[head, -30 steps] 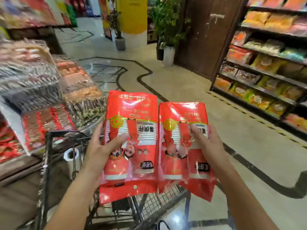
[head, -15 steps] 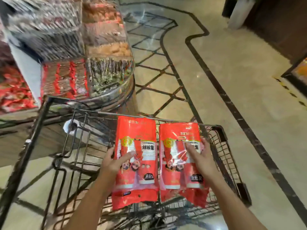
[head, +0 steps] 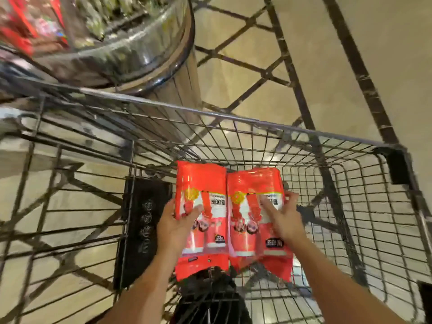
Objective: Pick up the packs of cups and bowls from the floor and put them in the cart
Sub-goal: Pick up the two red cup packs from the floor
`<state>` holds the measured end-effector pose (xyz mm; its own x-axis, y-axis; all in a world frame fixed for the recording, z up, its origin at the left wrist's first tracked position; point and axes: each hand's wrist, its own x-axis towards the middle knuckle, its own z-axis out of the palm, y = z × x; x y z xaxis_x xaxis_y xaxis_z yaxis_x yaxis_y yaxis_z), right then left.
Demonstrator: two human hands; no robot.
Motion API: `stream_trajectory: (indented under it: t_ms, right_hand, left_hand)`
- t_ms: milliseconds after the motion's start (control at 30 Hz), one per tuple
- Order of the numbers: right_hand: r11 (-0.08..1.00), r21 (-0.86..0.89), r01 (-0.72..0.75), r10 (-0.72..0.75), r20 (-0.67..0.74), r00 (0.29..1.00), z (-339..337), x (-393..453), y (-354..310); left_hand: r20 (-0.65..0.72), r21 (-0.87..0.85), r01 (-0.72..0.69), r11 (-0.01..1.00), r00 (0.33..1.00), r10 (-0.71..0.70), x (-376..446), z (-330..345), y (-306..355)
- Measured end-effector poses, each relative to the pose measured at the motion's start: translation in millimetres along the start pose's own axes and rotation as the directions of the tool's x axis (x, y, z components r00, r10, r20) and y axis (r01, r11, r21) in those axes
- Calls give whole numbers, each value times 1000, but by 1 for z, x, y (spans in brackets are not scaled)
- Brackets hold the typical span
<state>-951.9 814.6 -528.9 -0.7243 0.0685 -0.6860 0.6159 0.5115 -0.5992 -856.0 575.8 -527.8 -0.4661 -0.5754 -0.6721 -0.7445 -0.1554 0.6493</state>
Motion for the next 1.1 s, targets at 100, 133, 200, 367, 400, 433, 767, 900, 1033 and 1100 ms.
stream_trajectory:
  t_ms: [100,133,200,367,400,433,767,900,1033,1100]
  right_hand:
    - [999,54,-4,4,2,1000,21,25,17]
    - [997,72,-22,22,10,1000,27,31,20]
    - [991,109,-78,73,47,996,38,47,31]
    - [992,-77,-103,111,102,989,53,63,30]
    - [984,-163,-71,86,86,993,53,64,28]
    - [967,-252,-46,66,74,995,52,70,33]
    - [607,-718,340,-302,187,935,19,6,-62]
    - [405,-774,487,-460,288,840,3,-46,-120]
    - [280,-793,541,-555,326,765,-17,-109,-184]
    - [209,-792,573,-618,347,705,-21,-142,-220]
  left_hand:
    - [-27,120,-9,993,1000,12,22,11,-12]
    - [-33,160,-5,987,999,10,27,15,-14]
    - [-23,241,-9,970,1000,15,35,23,-18]
    - [-31,404,-42,914,998,60,48,31,-24]
    - [-35,451,-41,892,997,63,47,32,-21]
    - [-41,487,-34,873,997,61,44,33,-17]
    - [276,770,-530,355,779,563,-23,-22,58]
    - [298,870,-477,127,712,636,-55,-88,108]
    - [200,924,-366,113,713,672,-111,-163,155]
    - [121,939,-317,135,669,733,-141,-204,173]
